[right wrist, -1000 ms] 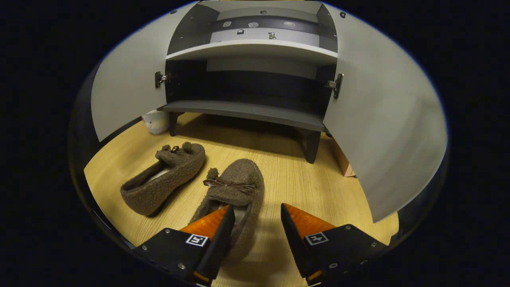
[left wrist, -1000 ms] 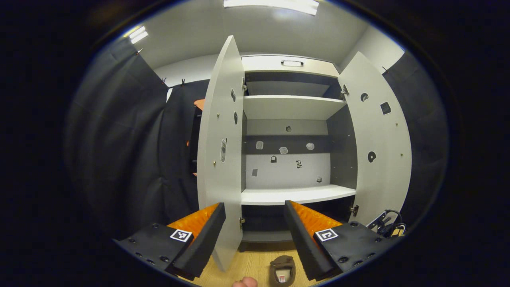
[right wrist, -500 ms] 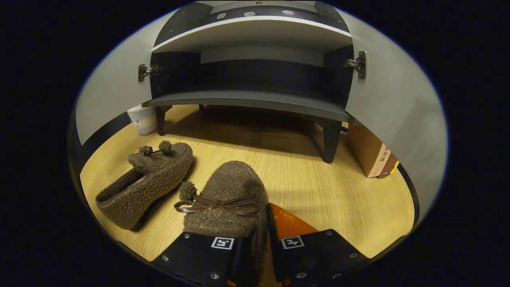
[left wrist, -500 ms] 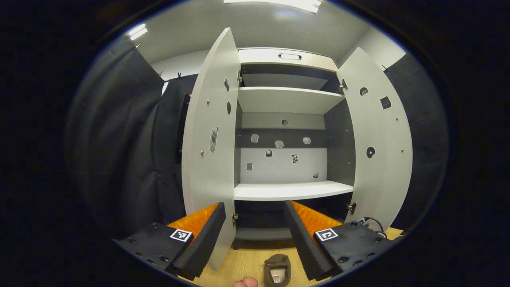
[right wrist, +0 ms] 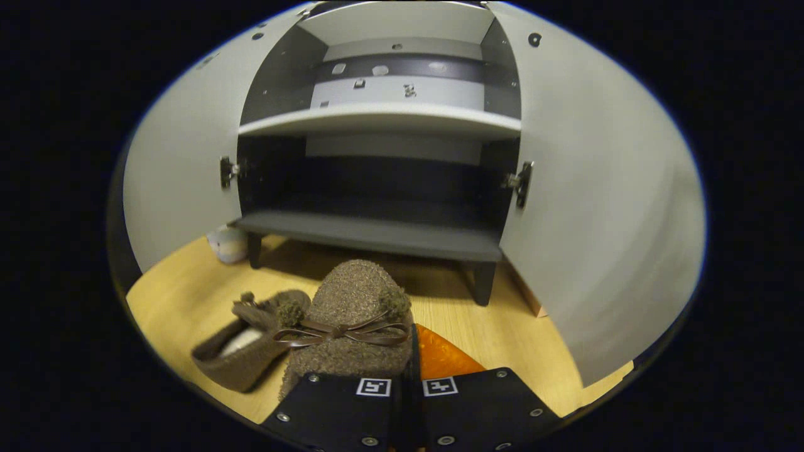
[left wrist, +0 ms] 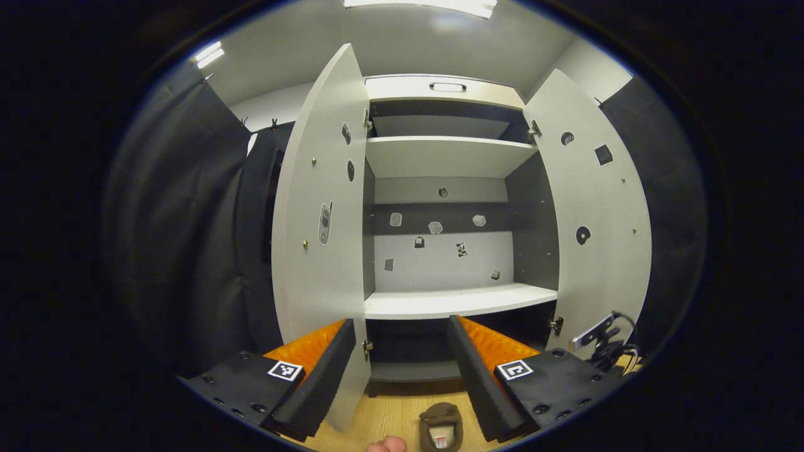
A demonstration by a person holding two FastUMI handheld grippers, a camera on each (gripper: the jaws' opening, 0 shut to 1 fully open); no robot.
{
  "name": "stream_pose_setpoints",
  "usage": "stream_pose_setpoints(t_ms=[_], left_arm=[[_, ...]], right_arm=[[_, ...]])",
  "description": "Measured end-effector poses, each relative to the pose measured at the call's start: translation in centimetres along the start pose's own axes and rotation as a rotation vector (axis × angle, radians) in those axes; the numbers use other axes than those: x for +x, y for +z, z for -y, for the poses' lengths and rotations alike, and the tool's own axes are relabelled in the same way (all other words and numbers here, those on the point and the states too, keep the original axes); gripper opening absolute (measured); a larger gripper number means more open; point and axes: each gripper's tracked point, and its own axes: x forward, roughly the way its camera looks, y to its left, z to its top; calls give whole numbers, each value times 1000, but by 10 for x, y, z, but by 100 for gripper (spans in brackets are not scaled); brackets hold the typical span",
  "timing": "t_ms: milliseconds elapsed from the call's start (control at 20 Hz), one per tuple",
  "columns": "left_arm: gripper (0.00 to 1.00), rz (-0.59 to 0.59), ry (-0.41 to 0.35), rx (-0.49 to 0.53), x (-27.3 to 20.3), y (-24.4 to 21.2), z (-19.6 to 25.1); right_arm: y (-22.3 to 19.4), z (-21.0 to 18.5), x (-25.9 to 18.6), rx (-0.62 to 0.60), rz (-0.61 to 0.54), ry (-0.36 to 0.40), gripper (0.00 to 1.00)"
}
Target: Grab one shoe with the right hand and put it into the shoe cabinet, grab the other shoe with the left hand and put it into the shoe cabinet; then close the right door with the right hand and the left door with the left hand.
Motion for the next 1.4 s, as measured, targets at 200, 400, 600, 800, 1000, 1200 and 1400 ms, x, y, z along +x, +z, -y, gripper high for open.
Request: stream_pose_setpoints(t_ms=[200,400,600,800,1000,1200,1400], left_arm=[[96,-3,-18,-7,-7,-6,7],[94,-2,-17,26,-10,-7,9],[96,1,-46,16,-10,-9,18],[96,3,-61,1,-8,-8,21],[96,1,-52,5,-10,-10,18],[96,-32,-50,-8,-10,-20,18],[96,-50,-33,0,-10,-25,14]], right_arm=[[122,-3,-35,12,140,1,4],[247,-4,-29,-19,246,11,4],[346,-3,31,-3,250,30,4],[380,6,122,11,195,-19,4],[368,31,200,7,49,-96,4],[346,49,241,-3,-42,-157,4],[326,57,252,-31,-103,-165,16]])
